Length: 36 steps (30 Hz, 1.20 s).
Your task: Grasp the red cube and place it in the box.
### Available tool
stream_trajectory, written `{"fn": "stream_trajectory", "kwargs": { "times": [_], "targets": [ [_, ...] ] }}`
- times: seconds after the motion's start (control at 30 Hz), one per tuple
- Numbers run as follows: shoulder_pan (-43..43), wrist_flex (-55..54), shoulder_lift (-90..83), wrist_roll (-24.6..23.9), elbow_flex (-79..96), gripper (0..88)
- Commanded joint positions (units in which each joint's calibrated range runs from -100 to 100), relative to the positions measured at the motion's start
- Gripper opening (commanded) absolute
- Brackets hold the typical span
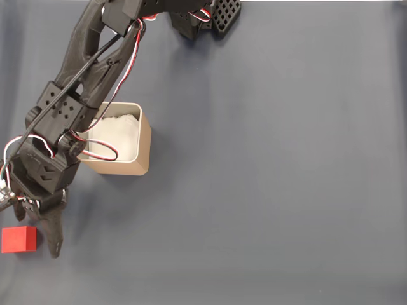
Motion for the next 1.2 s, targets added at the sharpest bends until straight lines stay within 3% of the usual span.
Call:
{"fn": "stream_trajectory", "kwargs": {
  "times": [0.0,0.77,1.17],
  "targets": [
    [0.99,-3.71,-0.15,0.54,-3.03,39.3],
    [2.62,-12.98,6.6,0.44,-7.4,39.5],
    [3.47,-13.31,7.04,-1.07,-7.95,25.6]
  ]
}}
